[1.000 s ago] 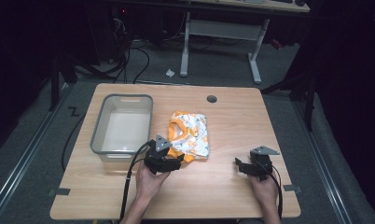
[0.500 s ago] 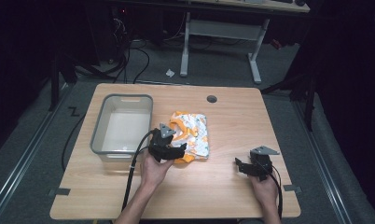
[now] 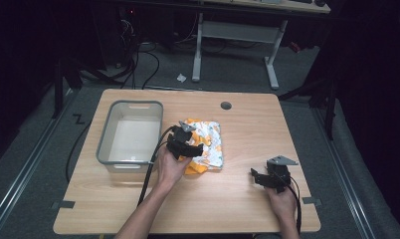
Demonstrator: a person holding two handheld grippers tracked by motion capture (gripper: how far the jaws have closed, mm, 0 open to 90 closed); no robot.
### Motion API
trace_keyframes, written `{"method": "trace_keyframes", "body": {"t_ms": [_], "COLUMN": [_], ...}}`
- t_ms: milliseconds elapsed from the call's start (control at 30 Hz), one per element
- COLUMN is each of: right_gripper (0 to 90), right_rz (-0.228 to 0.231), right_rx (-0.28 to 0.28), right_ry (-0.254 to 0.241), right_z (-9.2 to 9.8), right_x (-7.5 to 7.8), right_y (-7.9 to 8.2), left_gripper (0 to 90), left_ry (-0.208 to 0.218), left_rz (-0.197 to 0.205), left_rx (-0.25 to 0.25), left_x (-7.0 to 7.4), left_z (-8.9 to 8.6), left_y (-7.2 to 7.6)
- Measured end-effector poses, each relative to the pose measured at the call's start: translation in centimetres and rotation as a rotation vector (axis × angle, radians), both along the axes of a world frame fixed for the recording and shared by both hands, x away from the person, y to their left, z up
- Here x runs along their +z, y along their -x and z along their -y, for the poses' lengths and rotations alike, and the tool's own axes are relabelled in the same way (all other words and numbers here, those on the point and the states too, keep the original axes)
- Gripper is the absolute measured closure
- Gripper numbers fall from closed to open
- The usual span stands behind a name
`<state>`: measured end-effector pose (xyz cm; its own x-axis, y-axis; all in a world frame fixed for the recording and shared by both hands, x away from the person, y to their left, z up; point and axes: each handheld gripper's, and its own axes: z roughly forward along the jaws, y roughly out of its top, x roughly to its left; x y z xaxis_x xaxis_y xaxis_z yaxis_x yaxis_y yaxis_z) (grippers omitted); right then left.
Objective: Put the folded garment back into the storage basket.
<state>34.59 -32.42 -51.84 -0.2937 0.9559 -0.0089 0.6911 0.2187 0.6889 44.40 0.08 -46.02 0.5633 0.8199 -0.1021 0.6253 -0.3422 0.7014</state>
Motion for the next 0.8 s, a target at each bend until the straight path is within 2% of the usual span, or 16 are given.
{"method": "trace_keyframes", "body": {"t_ms": [333,400,433,467,533,633,700,733,767,800], "right_gripper": [27.6,27.6,27.6,27.7,27.7,27.7,27.7,27.7,27.7,27.7], "right_rz": [0.001,0.001,0.001,0.001,0.001,0.001,0.001,0.001,0.001,0.003], "right_rx": [0.001,0.001,0.001,0.001,0.001,0.001,0.001,0.001,0.001,0.004], "right_ry": [0.001,0.001,0.001,0.001,0.001,0.002,0.002,0.002,0.003,0.004], "right_z": [0.0,0.0,0.0,0.0,0.0,0.0,0.0,0.0,0.0,0.0], "right_x": [0.0,0.0,0.0,0.0,0.0,0.0,0.0,0.0,0.0,0.0], "right_y": [0.0,0.0,0.0,0.0,0.0,0.0,0.0,0.0,0.0,0.0], "left_gripper": [23.7,23.7,23.6,23.5,24.0,24.3,24.4,24.5,24.5,24.2], "left_ry": [0.007,-0.008,-0.008,-0.016,-0.014,-0.024,-0.023,-0.023,-0.026,-0.036], "left_rz": [-0.010,-0.035,-0.035,-0.057,-0.072,-0.086,-0.114,-0.114,-0.121,-0.101], "left_rx": [0.067,0.085,0.085,0.089,0.090,0.090,0.101,0.101,0.097,0.091], "left_x": [-2.0,-3.0,-3.0,-3.5,-3.8,-4.3,-4.9,-4.9,-5.5,-5.6], "left_z": [0.7,0.7,0.7,0.6,0.6,0.5,0.4,0.4,0.3,0.4], "left_y": [-2.0,-2.6,-2.6,-2.8,-3.0,-3.1,-3.4,-3.4,-3.5,-3.4]}}
